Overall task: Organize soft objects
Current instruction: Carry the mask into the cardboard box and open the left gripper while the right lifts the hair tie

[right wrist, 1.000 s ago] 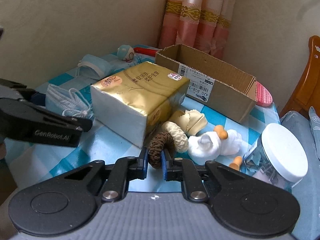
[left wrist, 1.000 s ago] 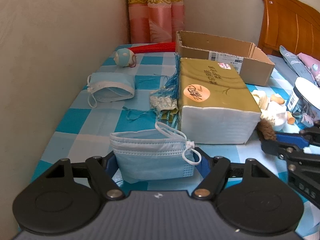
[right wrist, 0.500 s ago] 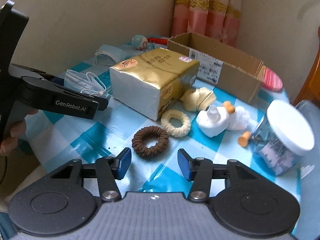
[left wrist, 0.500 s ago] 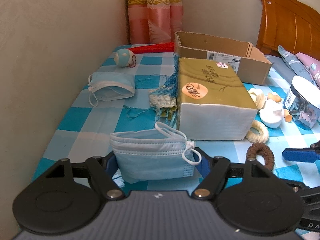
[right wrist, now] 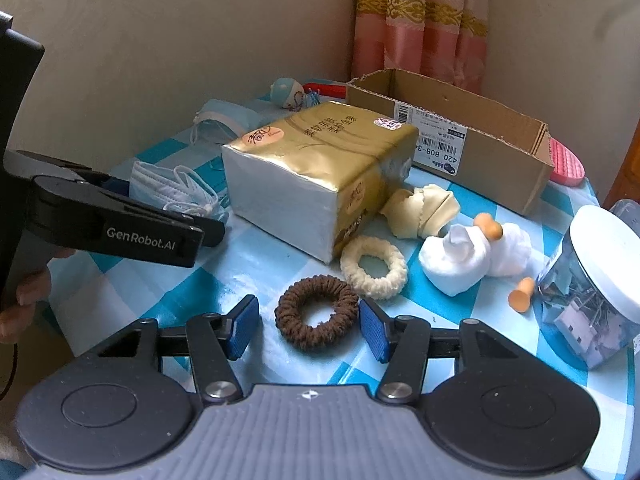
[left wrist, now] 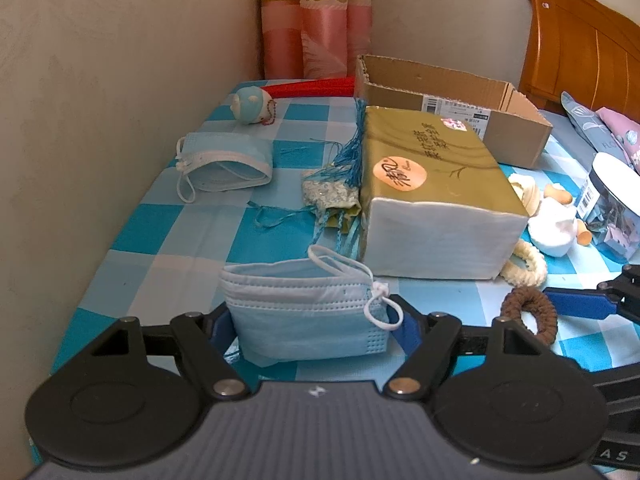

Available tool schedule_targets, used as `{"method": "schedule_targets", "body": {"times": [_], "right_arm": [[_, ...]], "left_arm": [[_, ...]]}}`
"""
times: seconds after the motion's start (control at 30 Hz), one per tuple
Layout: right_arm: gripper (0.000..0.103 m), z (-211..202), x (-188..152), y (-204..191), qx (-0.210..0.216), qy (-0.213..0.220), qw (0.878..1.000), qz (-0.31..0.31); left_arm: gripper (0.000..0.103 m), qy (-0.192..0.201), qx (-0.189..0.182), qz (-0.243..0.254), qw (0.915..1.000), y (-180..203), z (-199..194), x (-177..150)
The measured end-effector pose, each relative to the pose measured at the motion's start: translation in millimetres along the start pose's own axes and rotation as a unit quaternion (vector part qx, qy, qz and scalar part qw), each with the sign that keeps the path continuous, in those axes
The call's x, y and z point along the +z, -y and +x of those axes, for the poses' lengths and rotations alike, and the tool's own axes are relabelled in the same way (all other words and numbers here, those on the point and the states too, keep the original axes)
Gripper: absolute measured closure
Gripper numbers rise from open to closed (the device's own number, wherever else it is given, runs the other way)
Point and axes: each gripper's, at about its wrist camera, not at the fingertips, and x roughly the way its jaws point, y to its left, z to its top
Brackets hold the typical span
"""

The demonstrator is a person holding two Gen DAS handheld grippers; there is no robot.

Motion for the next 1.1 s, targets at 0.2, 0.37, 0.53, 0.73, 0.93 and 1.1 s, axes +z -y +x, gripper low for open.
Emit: {"method": "schedule_targets", "body": {"times": [0.2, 0.37, 0.53, 0.73, 0.93, 1.1], "right_arm": [[0.054, 0, 2, -2, -0.01, 0.001, 1.0, 0.0], [0.058, -3, 1, -3, -0.022, -0.003, 1.0, -0.005], [0.058, -15, 2, -4, -0.019, 0.003, 1.0, -0.007], [0.058, -38, 7, -2, -0.02, 0.018, 1.0, -0.01], [0.058, -53, 20, 11, -0.029, 0.037, 0.999, -0.015], [0.058, -63, 34, 31, -0.039, 0.056, 0.998, -0.006]], "left_arm": [[0.028, -0.01, -0.008, 0.018, 0.9997, 1, -1, 2], [0.028, -0.014, -0.019, 0.023, 0.9994, -3, -11, 7], [0.028, -0.023, -0.026, 0.045, 0.9984, -3, -31, 14], [0.028, -0.016, -0.042, 0.059, 0.9972, -4, -55, 33], [0.028, 0.013, -0.054, 0.077, 0.9955, 9, -60, 73], [0.028, 0.029, -0.079, 0.092, 0.9922, 31, -43, 118]]}}
